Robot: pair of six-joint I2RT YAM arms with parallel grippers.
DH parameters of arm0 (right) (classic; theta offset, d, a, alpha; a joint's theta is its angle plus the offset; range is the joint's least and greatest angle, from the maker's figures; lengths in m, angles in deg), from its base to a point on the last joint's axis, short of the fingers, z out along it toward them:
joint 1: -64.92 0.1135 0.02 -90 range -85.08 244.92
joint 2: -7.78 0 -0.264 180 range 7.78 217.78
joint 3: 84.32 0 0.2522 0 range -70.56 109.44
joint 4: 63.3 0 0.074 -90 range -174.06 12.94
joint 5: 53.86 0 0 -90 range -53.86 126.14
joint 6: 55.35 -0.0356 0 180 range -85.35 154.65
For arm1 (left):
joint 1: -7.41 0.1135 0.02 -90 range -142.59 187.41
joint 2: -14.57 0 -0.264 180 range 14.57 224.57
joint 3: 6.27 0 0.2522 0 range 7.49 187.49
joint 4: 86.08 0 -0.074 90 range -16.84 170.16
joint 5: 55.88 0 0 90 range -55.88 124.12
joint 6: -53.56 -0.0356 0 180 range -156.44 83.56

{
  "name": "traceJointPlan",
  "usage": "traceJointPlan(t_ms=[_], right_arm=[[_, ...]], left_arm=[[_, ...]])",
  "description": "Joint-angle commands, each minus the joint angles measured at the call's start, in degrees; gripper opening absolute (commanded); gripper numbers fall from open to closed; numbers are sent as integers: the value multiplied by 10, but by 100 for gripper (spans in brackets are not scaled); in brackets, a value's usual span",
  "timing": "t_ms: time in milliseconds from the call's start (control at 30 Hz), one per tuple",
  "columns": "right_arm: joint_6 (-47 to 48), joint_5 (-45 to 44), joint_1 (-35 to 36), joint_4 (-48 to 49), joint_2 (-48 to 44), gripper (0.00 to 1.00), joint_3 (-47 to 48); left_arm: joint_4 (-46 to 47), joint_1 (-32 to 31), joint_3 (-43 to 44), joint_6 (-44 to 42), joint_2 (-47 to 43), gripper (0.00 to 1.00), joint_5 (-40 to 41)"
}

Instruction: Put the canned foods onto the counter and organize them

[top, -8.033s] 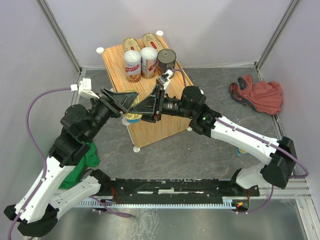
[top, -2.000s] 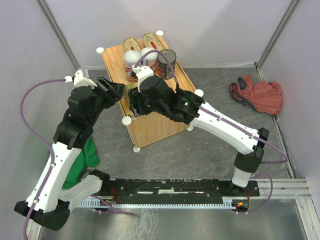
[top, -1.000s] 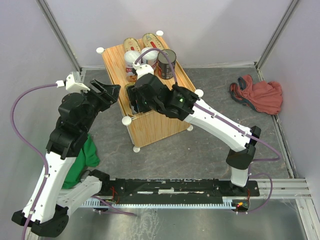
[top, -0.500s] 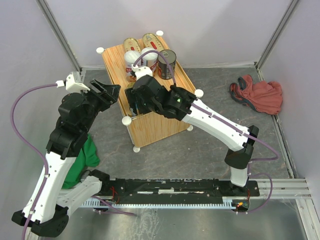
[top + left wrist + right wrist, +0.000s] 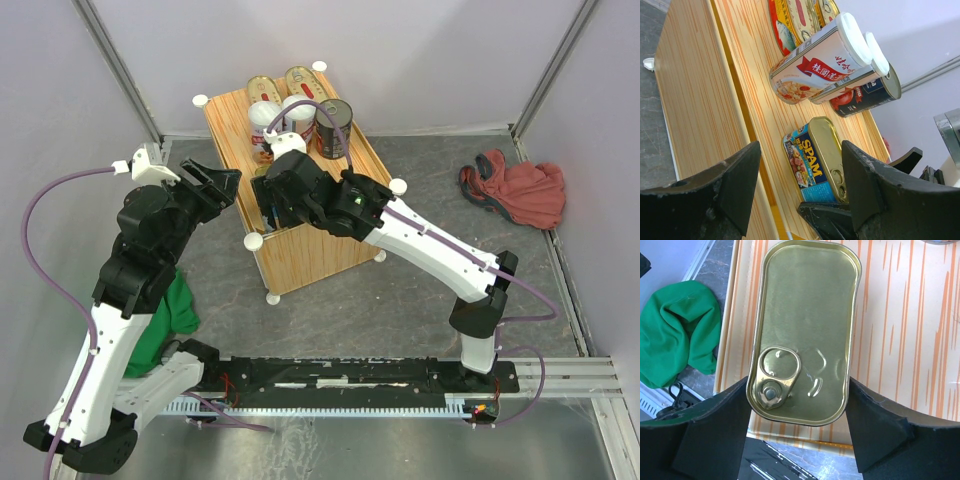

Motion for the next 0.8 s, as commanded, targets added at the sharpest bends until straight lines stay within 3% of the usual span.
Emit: traceJointPlan(t_ms=[0, 433, 767], right_arm=[[9, -16, 3, -4, -24, 79, 29], [12, -24, 13, -24, -37, 79, 46], [-17, -69, 41, -39, -122, 79, -33]], left_arm=[[21, 3, 7, -9, -3, 72, 13], [25, 3, 6, -8, 0, 72, 22], [44, 3, 33, -11, 21, 72, 33]])
